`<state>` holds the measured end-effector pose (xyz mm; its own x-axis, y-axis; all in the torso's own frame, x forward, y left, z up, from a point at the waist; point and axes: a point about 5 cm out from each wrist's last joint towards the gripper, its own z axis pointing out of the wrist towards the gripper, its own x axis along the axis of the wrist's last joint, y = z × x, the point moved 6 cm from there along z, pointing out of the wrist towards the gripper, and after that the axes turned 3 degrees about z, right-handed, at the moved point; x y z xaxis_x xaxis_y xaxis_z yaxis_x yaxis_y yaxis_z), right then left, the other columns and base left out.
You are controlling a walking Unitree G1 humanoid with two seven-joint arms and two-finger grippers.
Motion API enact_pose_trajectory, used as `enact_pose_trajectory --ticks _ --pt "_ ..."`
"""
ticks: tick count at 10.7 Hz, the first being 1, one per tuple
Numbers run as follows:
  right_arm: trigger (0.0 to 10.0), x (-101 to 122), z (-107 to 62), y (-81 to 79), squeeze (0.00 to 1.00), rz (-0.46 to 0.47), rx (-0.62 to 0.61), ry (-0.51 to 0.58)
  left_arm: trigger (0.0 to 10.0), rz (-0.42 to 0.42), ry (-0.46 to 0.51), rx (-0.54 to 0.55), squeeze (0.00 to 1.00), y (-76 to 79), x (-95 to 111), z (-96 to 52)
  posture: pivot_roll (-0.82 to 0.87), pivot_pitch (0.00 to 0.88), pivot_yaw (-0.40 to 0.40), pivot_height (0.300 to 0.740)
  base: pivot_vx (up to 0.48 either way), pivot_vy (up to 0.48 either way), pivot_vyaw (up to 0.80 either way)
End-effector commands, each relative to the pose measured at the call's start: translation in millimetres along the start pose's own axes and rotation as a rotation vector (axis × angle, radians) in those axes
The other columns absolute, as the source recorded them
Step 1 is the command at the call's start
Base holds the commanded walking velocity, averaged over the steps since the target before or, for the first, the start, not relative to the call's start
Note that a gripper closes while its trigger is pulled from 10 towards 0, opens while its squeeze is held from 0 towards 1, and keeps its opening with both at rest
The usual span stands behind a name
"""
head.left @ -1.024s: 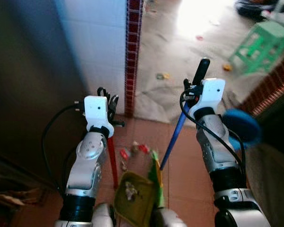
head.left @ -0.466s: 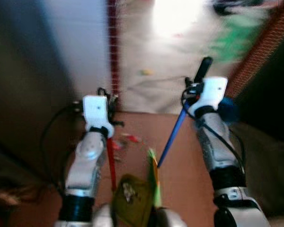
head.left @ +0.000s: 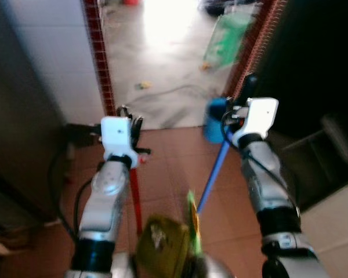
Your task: Sweep floor
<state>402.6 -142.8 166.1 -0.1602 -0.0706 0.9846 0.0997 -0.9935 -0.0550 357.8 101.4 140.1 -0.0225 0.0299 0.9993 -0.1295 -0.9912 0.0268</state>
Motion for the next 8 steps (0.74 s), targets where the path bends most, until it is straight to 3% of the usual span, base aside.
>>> enact_pose_trajectory --ticks 1,8 --pt "10.0 15.6 6.6 -4.9 0.00 0.002 0.014 0.050 10.0 -0.013 0.039 -0.002 0.00 4.1 10.7 0.4 0.02 0.040 -0.054 0.740 0.000 0.000 0.00" --pt "10.0 15.9 6.2 -9.5 0.00 -0.009 0.030 0.054 10.0 -0.066 0.040 -0.024 0.00 4.8 10.7 0.6 0.01 0.031 -0.047 0.740 0.000 0.000 0.00"
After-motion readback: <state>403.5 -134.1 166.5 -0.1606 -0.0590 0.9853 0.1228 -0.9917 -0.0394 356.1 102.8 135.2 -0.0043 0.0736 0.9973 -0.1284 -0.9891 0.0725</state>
